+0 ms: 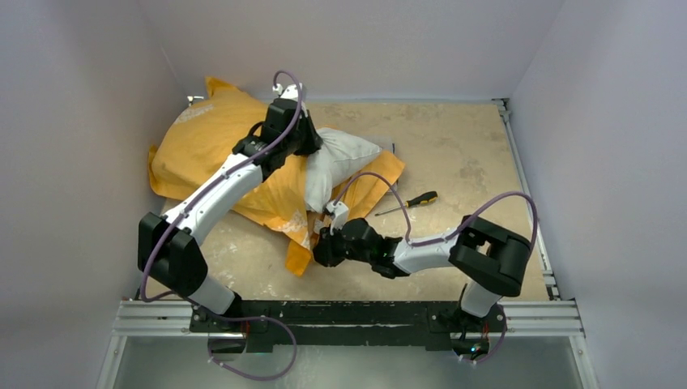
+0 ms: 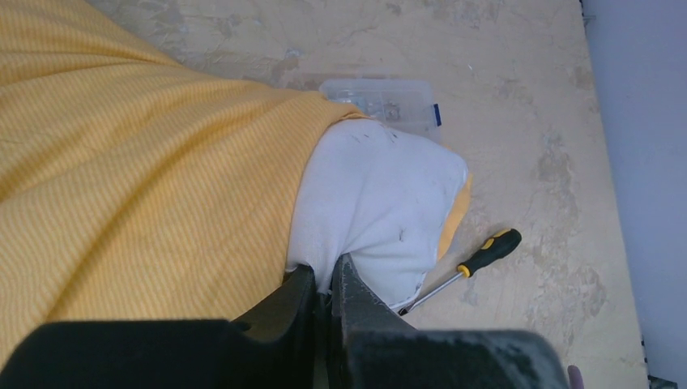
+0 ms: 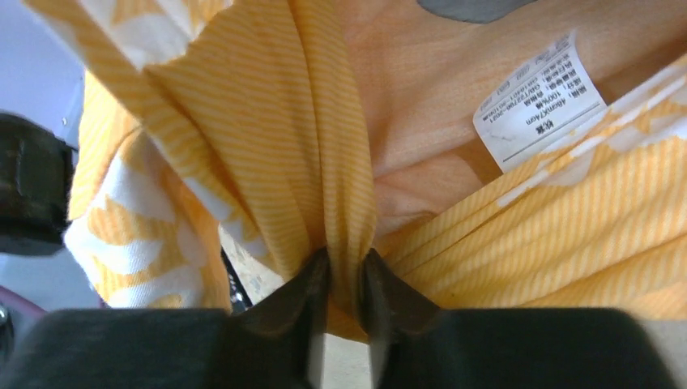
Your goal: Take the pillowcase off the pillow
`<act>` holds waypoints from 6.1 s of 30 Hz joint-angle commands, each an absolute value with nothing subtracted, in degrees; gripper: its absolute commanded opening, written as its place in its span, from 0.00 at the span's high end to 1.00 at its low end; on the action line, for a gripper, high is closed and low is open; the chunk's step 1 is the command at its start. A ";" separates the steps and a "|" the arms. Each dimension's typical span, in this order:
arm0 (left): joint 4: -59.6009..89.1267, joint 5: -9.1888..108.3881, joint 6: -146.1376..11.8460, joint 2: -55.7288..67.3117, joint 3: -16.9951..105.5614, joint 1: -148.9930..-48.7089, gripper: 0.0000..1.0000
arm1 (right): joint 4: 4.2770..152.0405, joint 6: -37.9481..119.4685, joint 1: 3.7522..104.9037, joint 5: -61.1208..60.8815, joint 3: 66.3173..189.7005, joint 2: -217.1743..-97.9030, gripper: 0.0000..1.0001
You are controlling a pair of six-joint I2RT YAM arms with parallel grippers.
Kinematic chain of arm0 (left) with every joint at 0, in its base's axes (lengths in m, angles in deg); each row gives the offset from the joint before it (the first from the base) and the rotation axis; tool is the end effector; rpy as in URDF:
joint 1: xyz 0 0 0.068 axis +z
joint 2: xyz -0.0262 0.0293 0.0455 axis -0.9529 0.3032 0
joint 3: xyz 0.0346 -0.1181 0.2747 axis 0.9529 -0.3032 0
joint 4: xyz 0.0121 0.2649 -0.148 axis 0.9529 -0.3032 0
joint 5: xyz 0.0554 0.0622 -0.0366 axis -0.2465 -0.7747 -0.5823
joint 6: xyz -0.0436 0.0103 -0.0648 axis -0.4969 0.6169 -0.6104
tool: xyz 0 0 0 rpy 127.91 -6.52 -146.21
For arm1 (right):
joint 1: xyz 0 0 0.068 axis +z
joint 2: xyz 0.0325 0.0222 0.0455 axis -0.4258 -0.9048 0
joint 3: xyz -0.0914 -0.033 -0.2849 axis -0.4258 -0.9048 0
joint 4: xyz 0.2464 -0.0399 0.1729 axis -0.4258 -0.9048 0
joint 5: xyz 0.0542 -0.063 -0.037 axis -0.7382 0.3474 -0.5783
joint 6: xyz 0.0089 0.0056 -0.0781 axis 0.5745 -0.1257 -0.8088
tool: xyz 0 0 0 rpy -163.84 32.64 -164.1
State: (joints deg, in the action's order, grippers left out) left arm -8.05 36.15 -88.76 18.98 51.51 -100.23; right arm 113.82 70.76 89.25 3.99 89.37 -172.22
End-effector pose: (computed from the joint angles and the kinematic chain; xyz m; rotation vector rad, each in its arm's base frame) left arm 0.3837 -0.1961 0.3489 -0.1551 2.1324 -0.5448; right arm 0.1627 0.3439 0.1316 -0.5586 2.1187 1.1459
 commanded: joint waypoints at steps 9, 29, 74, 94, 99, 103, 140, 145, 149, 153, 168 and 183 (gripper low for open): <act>-8.48 35.57 -80.51 -0.15 44.03 -98.81 0.61 | 95.56 77.89 91.47 17.50 95.09 -156.66 0.26; -12.40 36.74 -82.19 -18.73 20.35 -98.81 0.41 | 93.60 84.25 82.68 19.95 95.89 -150.01 0.01; -9.60 19.60 -91.06 -14.17 15.81 -98.48 1.00 | 87.25 83.34 78.99 32.14 98.01 -133.73 1.00; -12.04 10.56 -83.28 -11.33 19.05 -90.27 0.99 | 76.99 71.80 77.85 24.13 103.95 -105.15 1.00; -13.33 17.06 -81.37 -11.34 22.69 -90.28 0.81 | 81.55 68.92 77.80 8.40 100.81 -116.05 0.89; -15.83 20.67 -80.10 -10.79 25.80 -90.34 0.69 | 81.09 66.33 77.83 7.62 102.56 -126.41 0.62; -13.61 36.56 -76.11 3.83 41.07 -101.40 0.35 | 68.73 76.19 64.31 16.93 107.63 -155.69 0.01; -13.60 38.30 -74.51 9.37 45.82 -102.77 0.35 | 76.52 72.90 64.68 7.10 100.66 -154.15 0.08; -15.08 43.13 -73.37 14.95 49.78 -103.96 0.34 | 78.46 72.03 65.13 3.06 97.84 -150.07 0.18; -15.06 47.28 -72.80 18.58 51.63 -106.02 0.33 | 79.58 71.67 65.23 2.80 96.82 -148.89 0.53; -18.60 49.12 -65.47 24.30 55.66 -113.46 0.32 | 83.35 71.45 65.41 3.62 95.80 -146.44 1.00; -17.00 21.34 -65.29 29.54 60.54 -113.82 1.00 | 81.02 72.37 65.55 7.13 96.18 -140.42 1.00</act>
State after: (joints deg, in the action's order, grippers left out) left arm -18.69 34.99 -66.27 28.60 56.06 -114.24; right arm 80.95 72.32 65.01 6.33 95.84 -145.49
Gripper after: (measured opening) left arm 0.011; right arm 0.013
